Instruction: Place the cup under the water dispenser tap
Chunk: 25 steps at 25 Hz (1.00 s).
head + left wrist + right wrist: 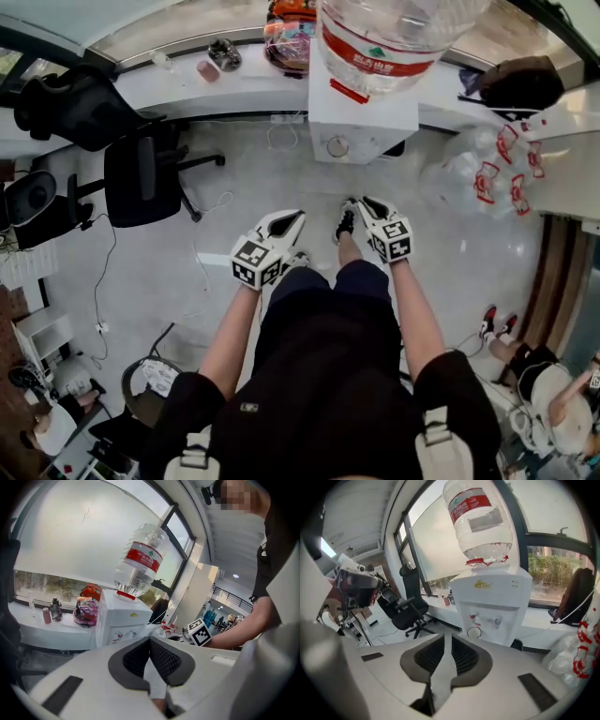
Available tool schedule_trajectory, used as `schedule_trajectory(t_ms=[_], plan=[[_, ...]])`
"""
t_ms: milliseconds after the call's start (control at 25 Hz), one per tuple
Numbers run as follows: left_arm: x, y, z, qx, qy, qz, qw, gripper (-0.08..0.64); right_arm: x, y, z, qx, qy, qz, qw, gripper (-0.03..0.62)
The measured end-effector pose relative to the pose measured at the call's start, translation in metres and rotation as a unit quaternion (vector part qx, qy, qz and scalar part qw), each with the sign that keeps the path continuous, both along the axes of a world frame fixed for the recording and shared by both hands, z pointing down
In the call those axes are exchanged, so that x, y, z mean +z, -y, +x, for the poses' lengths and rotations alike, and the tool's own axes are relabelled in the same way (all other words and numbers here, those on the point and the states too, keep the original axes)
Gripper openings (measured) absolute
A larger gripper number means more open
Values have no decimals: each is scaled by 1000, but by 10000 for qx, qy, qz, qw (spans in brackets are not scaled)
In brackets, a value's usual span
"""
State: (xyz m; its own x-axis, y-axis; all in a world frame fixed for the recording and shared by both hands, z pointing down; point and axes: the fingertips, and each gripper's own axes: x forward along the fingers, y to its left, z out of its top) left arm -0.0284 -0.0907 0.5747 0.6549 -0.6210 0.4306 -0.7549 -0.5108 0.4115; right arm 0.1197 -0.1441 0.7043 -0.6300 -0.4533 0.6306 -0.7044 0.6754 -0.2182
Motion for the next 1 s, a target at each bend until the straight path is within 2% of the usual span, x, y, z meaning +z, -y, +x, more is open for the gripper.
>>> schedule_trajectory(t_ms=[200,520,1000], plan=[[-10,-19,-2,-13,-8,80,10000,0,-36,-29,3,199,193,198,9994,-3],[-25,-41,-8,43,-14,233,9997,0,-80,-67,-11,-199,37,619,9979,-3],[-44,-82,-19,388,88,496,9980,0,-122,-121,-24,105,-1,1097,9939,-5]])
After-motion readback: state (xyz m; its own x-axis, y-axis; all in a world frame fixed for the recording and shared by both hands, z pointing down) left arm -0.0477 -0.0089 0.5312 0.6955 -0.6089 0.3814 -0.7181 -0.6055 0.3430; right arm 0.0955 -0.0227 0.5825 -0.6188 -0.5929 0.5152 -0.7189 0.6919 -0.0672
